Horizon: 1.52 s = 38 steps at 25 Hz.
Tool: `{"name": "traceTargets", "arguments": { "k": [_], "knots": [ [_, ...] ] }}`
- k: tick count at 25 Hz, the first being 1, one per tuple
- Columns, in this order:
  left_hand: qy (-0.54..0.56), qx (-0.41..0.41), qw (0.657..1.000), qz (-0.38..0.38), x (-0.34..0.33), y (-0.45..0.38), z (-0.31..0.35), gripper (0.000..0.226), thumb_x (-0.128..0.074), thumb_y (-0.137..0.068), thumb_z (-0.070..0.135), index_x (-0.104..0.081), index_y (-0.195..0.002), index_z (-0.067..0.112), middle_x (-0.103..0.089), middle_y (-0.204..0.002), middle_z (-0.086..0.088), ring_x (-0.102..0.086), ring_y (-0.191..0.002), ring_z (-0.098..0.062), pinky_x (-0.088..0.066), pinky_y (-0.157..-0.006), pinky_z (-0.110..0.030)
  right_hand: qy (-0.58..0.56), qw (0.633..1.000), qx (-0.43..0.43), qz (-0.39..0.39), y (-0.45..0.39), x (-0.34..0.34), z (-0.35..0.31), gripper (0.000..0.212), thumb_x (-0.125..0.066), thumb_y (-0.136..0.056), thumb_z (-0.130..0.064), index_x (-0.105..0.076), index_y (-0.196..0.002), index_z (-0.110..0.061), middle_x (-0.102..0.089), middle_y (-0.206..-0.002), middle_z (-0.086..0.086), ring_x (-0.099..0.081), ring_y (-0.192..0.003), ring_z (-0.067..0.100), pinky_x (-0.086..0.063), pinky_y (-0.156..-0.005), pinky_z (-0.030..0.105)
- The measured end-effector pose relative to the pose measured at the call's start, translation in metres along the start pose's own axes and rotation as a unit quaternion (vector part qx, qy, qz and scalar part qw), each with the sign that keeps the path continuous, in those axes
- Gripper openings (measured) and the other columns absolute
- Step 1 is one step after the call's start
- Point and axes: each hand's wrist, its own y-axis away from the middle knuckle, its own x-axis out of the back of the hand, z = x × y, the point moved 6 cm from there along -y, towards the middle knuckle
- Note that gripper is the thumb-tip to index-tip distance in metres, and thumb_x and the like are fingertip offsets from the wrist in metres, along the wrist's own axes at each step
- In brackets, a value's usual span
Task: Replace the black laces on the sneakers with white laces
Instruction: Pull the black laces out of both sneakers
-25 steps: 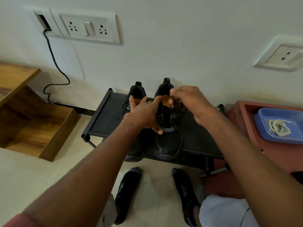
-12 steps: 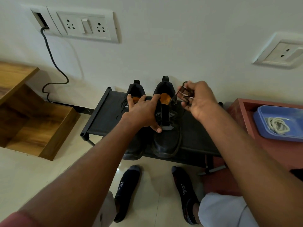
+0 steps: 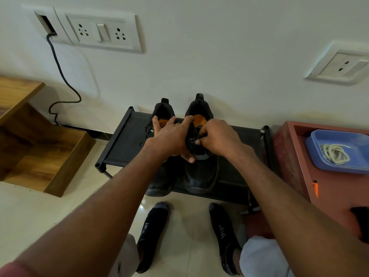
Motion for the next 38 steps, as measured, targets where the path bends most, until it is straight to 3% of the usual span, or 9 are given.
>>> {"name": "traceTargets", "arguments": {
  "k": [3, 7, 11, 14, 18, 21, 25, 31, 38],
  "knots": [
    [0.007, 0.007, 1.000, 0.004, 0.001, 0.001, -0.001, 0.136, -0.092, -0.065, 0.054, -0.001, -0.163, 0.031, -0.041, -0.163, -0.003, -0.005, -0.161, -0.028, 0.019, -0.112, -0.074, -0.148, 0.982, -0.105, 0.057, -0.004, 0.008, 0.011, 0.019, -0.072, -0.094, -0.028, -0.078, -0.089, -0.011, -0.072, -0.083, 0.008, -0.069, -0.076, 0.023, -0.056, -0.069, 0.037],
    [0.006, 0.000, 1.000, -0.006, -0.001, 0.000, -0.003, 0.136, -0.092, -0.065, 0.056, -0.001, -0.163, 0.030, -0.040, -0.163, -0.003, -0.005, -0.161, -0.029, 0.020, -0.112, -0.074, -0.463, 0.833, -0.269, 0.140, 0.000, 0.021, 0.040, 0.015, -0.053, -0.098, -0.015, -0.067, -0.097, -0.009, -0.068, -0.088, 0.008, -0.060, -0.069, 0.018, -0.045, -0.058, 0.032],
    [-0.007, -0.051, 0.998, 0.027, 0.008, 0.003, 0.008, 0.111, -0.086, -0.067, 0.067, -0.027, -0.157, 0.041, -0.033, -0.155, -0.003, -0.018, -0.153, -0.034, 0.003, -0.117, -0.074, -0.117, 0.960, -0.252, 0.030, 0.001, 0.032, 0.069, 0.022, -0.070, -0.087, -0.030, -0.068, -0.095, -0.009, -0.073, -0.096, 0.013, -0.065, -0.078, 0.028, -0.052, -0.068, 0.033],
    [-0.031, -0.077, 0.991, 0.103, 0.024, 0.006, 0.021, 0.055, -0.079, -0.072, 0.071, -0.068, -0.118, 0.043, -0.034, -0.119, 0.003, -0.034, -0.129, -0.029, -0.025, -0.113, -0.056, 0.036, 0.975, -0.217, -0.016, 0.004, 0.028, 0.060, 0.051, -0.075, -0.088, -0.036, -0.054, -0.128, -0.011, -0.058, -0.128, 0.016, -0.059, -0.114, 0.039, -0.053, -0.096, 0.050],
    [-0.007, -0.067, 0.997, 0.045, 0.011, 0.002, 0.029, 0.037, -0.078, -0.079, 0.064, -0.078, -0.103, 0.036, -0.043, -0.109, 0.005, -0.042, -0.114, -0.021, -0.032, -0.103, -0.052, -0.034, 0.996, -0.073, 0.025, 0.003, 0.041, 0.034, 0.066, -0.076, -0.089, -0.017, -0.045, -0.146, -0.026, -0.056, -0.131, 0.010, -0.059, -0.117, 0.030, -0.054, -0.093, 0.044],
    [0.074, -0.052, 0.996, 0.015, -0.002, -0.008, 0.025, 0.023, -0.081, -0.085, 0.042, -0.080, -0.103, 0.027, -0.058, -0.107, 0.005, -0.051, -0.105, -0.016, -0.043, -0.098, -0.051, -0.104, 0.979, -0.010, -0.175, 0.014, 0.018, 0.018, 0.091, -0.087, -0.082, -0.013, -0.035, -0.154, -0.038, -0.071, -0.111, 0.006, -0.069, -0.107, 0.024, -0.056, -0.095, 0.043],
    [0.198, -0.036, 0.979, 0.007, -0.002, -0.010, 0.021, 0.008, -0.086, -0.082, 0.019, -0.082, -0.089, 0.016, -0.077, -0.090, -0.001, -0.070, -0.089, -0.019, -0.059, -0.087, -0.041, -0.011, 0.972, -0.017, -0.235, 0.018, -0.009, 0.020, 0.121, -0.097, -0.070, -0.029, -0.012, -0.153, -0.052, -0.047, -0.152, 0.007, -0.051, -0.137, 0.034, -0.047, -0.110, 0.056],
    [0.382, 0.065, 0.922, -0.022, 0.000, 0.000, 0.000, 0.006, -0.083, -0.086, 0.016, -0.081, -0.082, 0.012, -0.077, -0.084, -0.006, -0.071, -0.083, -0.015, -0.059, -0.081, -0.031, 0.024, 0.976, -0.040, -0.210, 0.015, -0.021, 0.024, 0.149, -0.101, -0.064, -0.029, 0.014, -0.154, -0.058, -0.019, -0.169, 0.006, -0.035, -0.150, 0.045, -0.042, -0.112, 0.066],
    [0.121, -0.051, 0.987, 0.092, 0.010, -0.004, 0.028, 0.016, -0.080, -0.087, 0.040, -0.078, -0.090, 0.024, -0.067, -0.085, 0.006, -0.064, -0.077, -0.016, -0.047, -0.064, -0.031, -0.019, 0.977, -0.027, -0.211, 0.014, -0.020, 0.025, 0.154, -0.099, -0.066, -0.036, 0.024, -0.157, -0.051, -0.017, -0.170, 0.009, -0.030, -0.153, 0.041, -0.036, -0.119, 0.061]
  ]
}}
